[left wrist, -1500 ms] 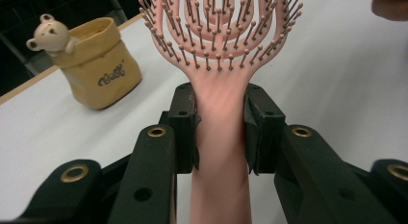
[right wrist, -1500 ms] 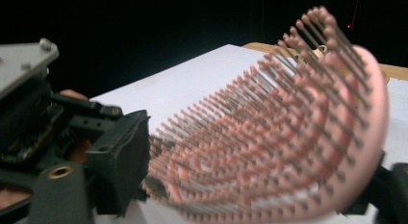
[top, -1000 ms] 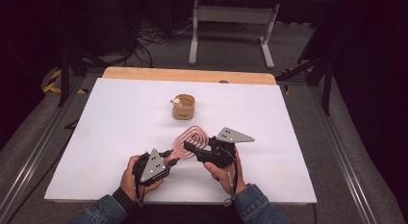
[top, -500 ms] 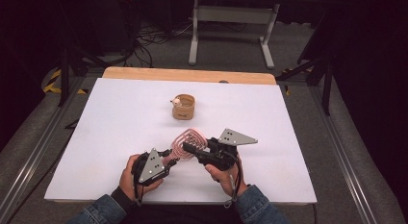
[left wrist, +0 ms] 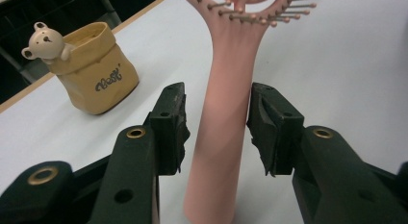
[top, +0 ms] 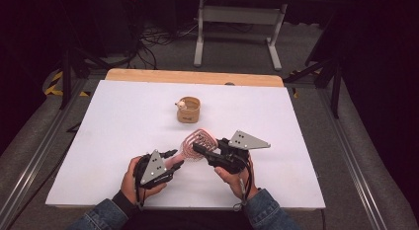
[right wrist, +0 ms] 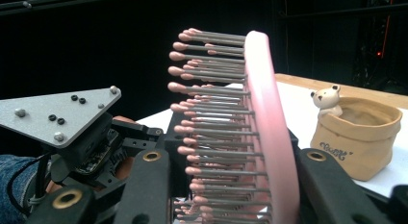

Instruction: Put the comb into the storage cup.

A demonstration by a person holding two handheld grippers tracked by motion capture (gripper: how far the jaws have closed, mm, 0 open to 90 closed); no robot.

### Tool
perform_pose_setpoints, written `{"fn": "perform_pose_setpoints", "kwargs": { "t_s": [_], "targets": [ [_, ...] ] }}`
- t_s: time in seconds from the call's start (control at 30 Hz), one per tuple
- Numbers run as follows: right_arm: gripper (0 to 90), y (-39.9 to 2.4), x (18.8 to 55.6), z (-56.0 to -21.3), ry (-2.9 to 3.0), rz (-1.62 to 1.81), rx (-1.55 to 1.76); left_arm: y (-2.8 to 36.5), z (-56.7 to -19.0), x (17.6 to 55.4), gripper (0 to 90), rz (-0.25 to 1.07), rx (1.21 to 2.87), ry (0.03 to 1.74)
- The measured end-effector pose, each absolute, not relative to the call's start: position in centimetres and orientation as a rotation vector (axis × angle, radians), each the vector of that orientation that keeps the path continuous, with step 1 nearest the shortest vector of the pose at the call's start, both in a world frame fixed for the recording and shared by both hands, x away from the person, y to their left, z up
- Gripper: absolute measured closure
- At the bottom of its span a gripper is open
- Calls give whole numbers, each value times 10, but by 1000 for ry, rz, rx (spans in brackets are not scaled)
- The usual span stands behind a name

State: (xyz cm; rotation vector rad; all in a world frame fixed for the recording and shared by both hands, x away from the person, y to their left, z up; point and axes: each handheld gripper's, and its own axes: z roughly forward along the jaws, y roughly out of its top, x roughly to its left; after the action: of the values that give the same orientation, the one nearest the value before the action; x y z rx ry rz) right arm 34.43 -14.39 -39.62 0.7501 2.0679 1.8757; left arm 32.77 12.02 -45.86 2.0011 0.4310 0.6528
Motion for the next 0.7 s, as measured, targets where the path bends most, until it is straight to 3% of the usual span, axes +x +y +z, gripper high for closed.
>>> {"fn": "perform_pose_setpoints", "kwargs": {
  "t_s": [0.33,0.7],
  "targets": [
    [633,-151,346,-393,2038,1847,744,129,-459,335,487,599,2011,427],
    [633,-162,347,-388,1993,1802,741,149,-456,339,245,566,2005,441]
  ]
}}
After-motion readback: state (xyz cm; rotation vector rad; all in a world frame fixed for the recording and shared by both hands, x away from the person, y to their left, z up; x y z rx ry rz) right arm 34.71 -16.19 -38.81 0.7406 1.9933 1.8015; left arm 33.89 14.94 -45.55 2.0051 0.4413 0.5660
